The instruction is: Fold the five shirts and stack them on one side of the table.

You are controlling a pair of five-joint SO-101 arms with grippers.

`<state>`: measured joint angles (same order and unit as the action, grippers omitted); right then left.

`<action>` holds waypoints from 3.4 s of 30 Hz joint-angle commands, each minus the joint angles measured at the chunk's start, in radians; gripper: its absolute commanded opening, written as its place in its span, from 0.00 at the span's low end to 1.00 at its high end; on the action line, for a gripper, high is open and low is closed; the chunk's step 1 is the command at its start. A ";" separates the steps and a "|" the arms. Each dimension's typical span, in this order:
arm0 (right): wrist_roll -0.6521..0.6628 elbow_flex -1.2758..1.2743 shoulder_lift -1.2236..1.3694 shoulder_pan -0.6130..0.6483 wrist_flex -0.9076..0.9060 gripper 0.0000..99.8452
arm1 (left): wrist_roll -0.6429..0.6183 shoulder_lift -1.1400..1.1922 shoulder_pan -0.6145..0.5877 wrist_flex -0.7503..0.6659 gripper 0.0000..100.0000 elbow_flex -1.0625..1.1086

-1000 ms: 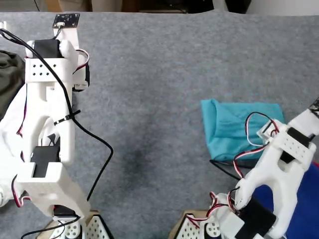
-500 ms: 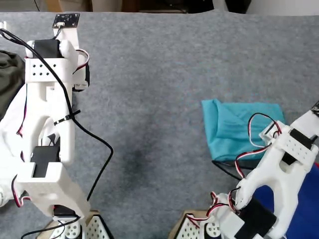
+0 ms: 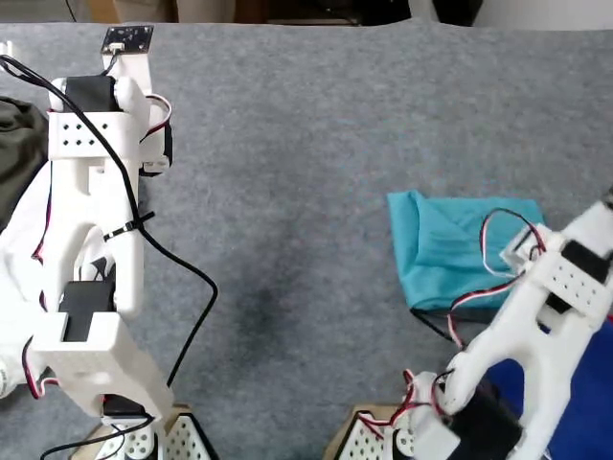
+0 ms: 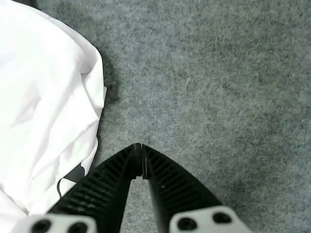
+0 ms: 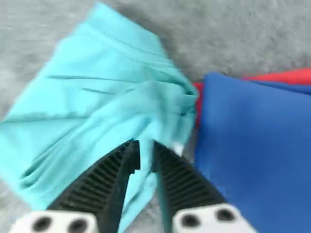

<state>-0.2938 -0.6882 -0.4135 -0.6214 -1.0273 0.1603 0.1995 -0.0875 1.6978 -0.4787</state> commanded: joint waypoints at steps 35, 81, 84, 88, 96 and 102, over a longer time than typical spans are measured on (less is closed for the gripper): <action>-0.081 0.912 0.826 0.341 -0.423 0.02 | 0.009 -0.051 0.028 -0.012 0.02 -0.003; 0.077 0.897 0.851 0.426 -0.600 0.06 | 0.032 -0.051 -0.038 -0.012 0.02 -0.005; 0.098 0.894 0.851 0.426 -0.603 0.01 | 0.058 -0.051 -0.037 -0.012 0.02 -0.005; 0.098 0.897 0.851 0.426 -0.600 0.01 | 0.058 -0.051 -0.040 -0.012 0.02 -0.008; 0.101 0.903 0.845 0.429 -0.666 0.01 | 0.058 -0.053 -0.041 -0.012 0.02 -0.003; 0.109 0.900 0.845 0.424 -0.692 0.12 | 0.058 -0.053 -0.041 -0.012 0.02 -0.003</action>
<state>-0.2018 0.2033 0.4442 -0.1826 -1.7054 0.2125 0.1995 -0.1181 1.6978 -0.4787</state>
